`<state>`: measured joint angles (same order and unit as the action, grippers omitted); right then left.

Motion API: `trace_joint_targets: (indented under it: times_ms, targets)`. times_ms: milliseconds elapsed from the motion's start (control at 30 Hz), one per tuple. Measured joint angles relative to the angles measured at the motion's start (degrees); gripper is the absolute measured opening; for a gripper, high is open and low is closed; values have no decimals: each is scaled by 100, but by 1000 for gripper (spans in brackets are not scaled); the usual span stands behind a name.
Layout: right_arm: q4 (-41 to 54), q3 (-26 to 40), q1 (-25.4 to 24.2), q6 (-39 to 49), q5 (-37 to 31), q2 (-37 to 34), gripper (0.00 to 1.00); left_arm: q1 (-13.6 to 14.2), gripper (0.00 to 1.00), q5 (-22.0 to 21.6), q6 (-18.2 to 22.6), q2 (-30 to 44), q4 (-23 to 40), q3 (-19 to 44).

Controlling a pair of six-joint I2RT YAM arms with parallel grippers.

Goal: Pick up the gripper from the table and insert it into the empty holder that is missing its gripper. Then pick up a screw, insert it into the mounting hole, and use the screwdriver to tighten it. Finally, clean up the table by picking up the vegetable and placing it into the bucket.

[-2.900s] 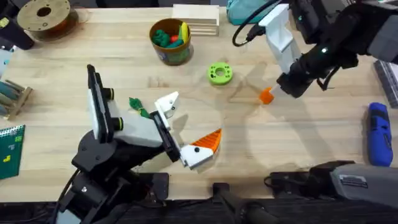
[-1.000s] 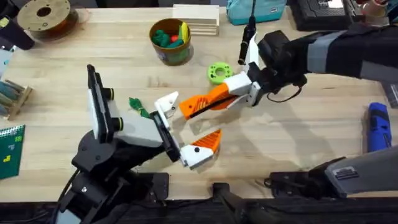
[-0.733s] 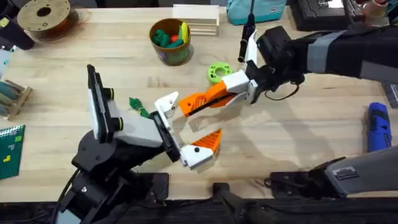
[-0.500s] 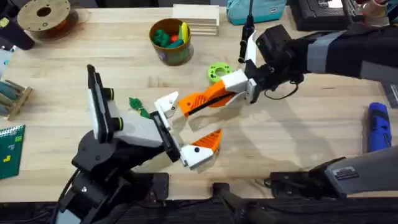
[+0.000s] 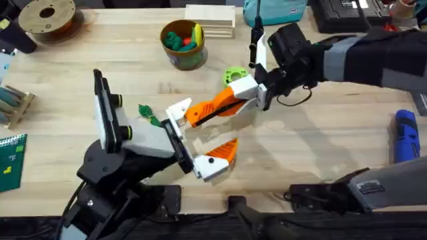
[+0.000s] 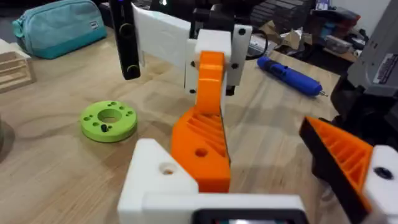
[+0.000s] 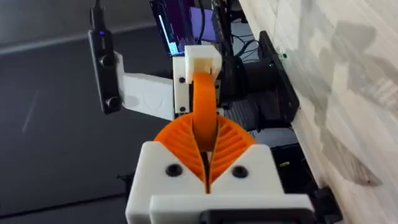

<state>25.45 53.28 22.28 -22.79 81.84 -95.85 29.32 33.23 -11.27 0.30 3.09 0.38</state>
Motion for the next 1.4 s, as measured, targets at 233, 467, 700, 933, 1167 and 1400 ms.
trace_joint_targets:
  times_ms: [233, 467, 700, 933, 1167, 1400]
  targets:
    - [-13, 0, 0, -248, -200, 110, 17, 0, 987, -2, -62, 2, 7, 0]
    - [-13, 0, 0, -539, -726, 568, 16, 0, 987, 0, -61, 1, 2, 0]
    - [-13, -9, 0, -874, -1047, 869, 16, 0, 987, 1, -60, 2, 0, 0]
    - [-35, -354, -52, -1192, -1434, 1706, 16, 0, 987, 2, -42, 0, 0, 0]
    - [-1513, -1626, -452, -1878, -1323, 2534, 16, 0, 987, 4, -42, 2, -1, 0]
    - [-3516, -2135, -103, -3169, -1368, 2621, 16, 0, 987, 4, -41, 2, 0, 0]
